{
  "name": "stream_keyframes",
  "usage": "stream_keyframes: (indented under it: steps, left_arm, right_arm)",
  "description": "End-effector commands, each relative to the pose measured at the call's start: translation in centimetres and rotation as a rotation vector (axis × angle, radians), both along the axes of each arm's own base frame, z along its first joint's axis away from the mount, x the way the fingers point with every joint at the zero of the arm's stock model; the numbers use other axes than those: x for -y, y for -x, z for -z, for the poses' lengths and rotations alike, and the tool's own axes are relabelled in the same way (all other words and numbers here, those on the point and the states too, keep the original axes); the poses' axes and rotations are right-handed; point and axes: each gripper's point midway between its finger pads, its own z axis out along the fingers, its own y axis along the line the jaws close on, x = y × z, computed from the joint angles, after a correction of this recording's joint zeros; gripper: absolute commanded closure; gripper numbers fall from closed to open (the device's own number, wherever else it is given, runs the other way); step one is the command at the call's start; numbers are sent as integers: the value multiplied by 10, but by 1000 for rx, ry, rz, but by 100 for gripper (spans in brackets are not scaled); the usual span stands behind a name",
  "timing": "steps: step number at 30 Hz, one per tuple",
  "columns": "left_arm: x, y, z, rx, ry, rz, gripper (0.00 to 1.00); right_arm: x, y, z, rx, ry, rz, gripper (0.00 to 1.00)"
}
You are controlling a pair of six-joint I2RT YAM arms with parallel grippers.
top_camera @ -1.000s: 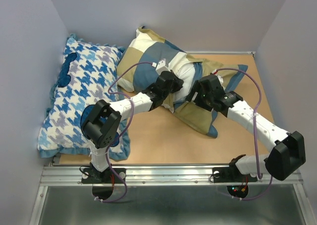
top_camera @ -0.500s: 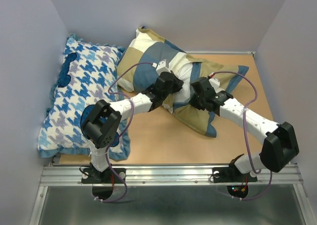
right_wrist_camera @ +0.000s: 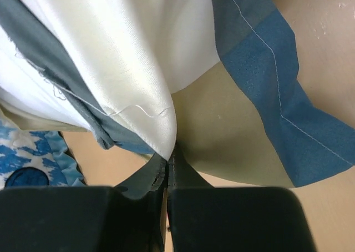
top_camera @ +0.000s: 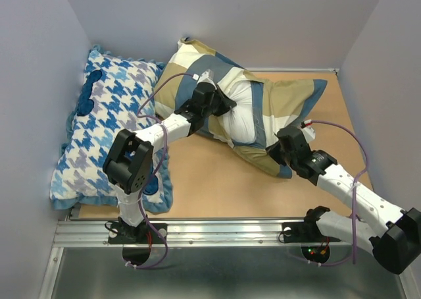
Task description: Remove the pillowcase from the pillow
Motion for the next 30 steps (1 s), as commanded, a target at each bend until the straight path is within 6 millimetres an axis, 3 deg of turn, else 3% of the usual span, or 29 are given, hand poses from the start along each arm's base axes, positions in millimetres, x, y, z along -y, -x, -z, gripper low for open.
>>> stream_keyframes:
  steps: [1,5,8,9,10,12,14,15,17,18,20,22,23,25,26,30]
  left_arm:
    - [-129,-69,-55,124,-68,-391,100]
    - [-145,-62,-76,161,-72,-406,100]
    - [-156,-55,-63,123,-117,-421,100]
    - [-159,-53,-61,119,-111,-420,100]
    - [-158,-46,-49,95,-104,-394,100]
    - [-155,-42,-50,104,-102,-371,100]
    - [-135,-37,-39,93,-116,-259,100]
    - [-126,-34,-34,90,-133,-220,100]
    - [-110,-28,-25,96,-194,-160,100]
    - [-93,-19,-17,94,-218,-112,100]
    - [-82,-15,-10,104,-270,-86,99]
    - [-65,-6,-9,122,-292,-39,87]
    - [-58,-3,-12,137,-297,-18,74]
    - [-48,3,-15,172,-332,17,62]
    - [-38,11,-22,194,-339,44,51]
    - [-30,30,-37,266,-396,62,41]
  right_arm:
    - [47,36,48,-187,146,81,99]
    - [53,29,60,-208,140,70,99]
    - [68,16,68,-220,169,88,99]
    - [85,14,77,-246,158,139,99]
    - [86,13,84,-264,133,132,99]
    - [89,4,92,-257,108,144,100]
    - [83,0,102,-263,80,104,99]
    - [74,-15,98,-200,43,72,100]
    - [56,-14,112,-233,-14,-2,99]
    - [50,-22,113,-210,-23,-46,99]
    - [39,-23,121,-212,-58,-95,100]
    - [32,-22,126,-222,-81,-133,100]
    - [30,-24,126,-221,-83,-147,100]
    - [27,-28,125,-219,-79,-179,99]
    - [24,-27,126,-227,-84,-197,99]
    - [21,-31,122,-216,-83,-229,99]
